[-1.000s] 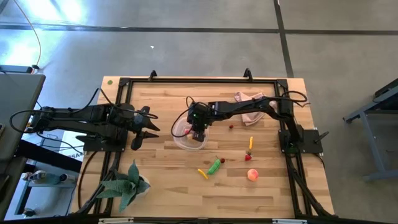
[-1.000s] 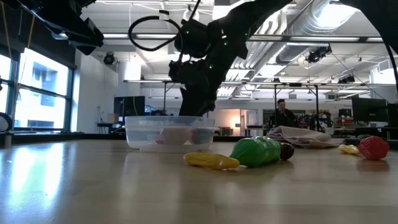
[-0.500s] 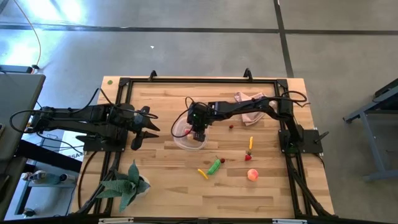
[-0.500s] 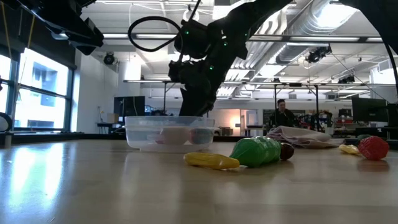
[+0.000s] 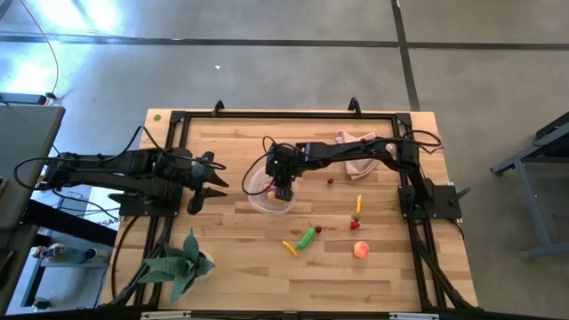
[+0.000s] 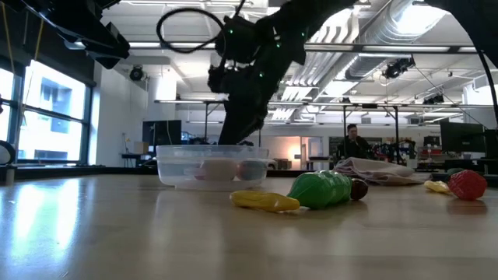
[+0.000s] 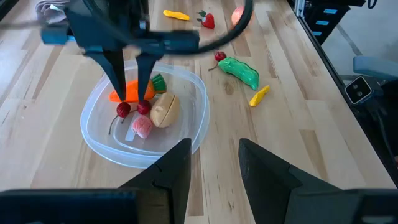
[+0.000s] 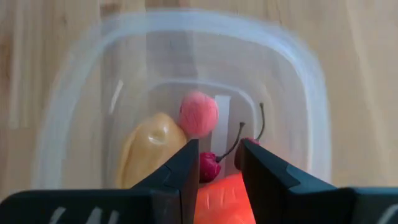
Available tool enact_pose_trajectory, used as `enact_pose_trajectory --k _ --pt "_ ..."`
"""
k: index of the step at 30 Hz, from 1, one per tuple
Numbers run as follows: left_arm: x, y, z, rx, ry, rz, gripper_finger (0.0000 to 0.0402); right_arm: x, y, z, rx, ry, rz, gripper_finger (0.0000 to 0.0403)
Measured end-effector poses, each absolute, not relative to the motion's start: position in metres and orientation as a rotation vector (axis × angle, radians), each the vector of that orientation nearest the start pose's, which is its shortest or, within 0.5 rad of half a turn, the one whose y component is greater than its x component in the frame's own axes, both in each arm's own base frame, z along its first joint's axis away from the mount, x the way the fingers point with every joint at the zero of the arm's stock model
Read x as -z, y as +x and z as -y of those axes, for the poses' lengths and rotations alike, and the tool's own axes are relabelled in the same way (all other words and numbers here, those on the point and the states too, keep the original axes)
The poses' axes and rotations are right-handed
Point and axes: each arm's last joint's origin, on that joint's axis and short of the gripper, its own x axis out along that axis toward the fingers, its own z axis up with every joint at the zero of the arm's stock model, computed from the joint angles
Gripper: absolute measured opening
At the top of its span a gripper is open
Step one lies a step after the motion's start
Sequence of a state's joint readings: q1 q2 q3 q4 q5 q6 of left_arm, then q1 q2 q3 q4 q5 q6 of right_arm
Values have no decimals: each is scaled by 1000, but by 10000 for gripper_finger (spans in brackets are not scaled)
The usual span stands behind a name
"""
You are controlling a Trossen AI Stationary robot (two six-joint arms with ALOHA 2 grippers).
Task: Pick and placing Produce into tupperware
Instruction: Put the top cherry into the transparent bin
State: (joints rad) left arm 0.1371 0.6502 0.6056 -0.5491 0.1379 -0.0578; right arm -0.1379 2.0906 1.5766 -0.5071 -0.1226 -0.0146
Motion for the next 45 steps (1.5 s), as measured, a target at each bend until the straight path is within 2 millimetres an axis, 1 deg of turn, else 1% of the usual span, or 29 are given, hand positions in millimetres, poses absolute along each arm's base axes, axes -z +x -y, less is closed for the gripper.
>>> enact_pose_trajectory --k 5,8,11,13,17,21,24,28,31,33,35,40,45 --pt "-258 137 -15 -16 -137 -588 122 -212 438 58 24 107 -1120 108" --pt "-258 136 -15 -16 -138 -588 122 -223 432 58 69 103 -1206 108" --pt "-258 137 -15 -16 -138 -589 122 -221 422 59 153 120 -1304 108" --pt "-258 136 -15 -16 -137 -588 122 -217 412 60 233 134 -1372 108" --pt "-258 136 -15 -16 -138 -588 122 -207 391 59 377 155 -1447 108" --pt "-258 136 -15 -16 -137 -589 122 -208 368 57 505 240 -1441 108" --pt "-258 136 -15 -16 -137 -588 122 -209 349 53 646 333 -1416 108" --pt "-258 136 -15 -16 -137 -588 122 -210 325 53 821 549 -1362 108" --pt "-258 136 -15 -16 -138 -588 122 -207 314 55 892 716 -1346 108" --pt "-258 137 -15 -16 -137 -589 122 -206 311 56 914 793 -1332 108" --pt "-258 137 -15 -16 -138 -589 122 -204 309 56 928 835 -1326 108" --pt "-258 137 -15 -16 -137 -589 122 -204 312 62 928 871 -1275 108" --pt "-258 137 -15 -16 -137 -589 122 -204 314 62 954 910 -1244 108"
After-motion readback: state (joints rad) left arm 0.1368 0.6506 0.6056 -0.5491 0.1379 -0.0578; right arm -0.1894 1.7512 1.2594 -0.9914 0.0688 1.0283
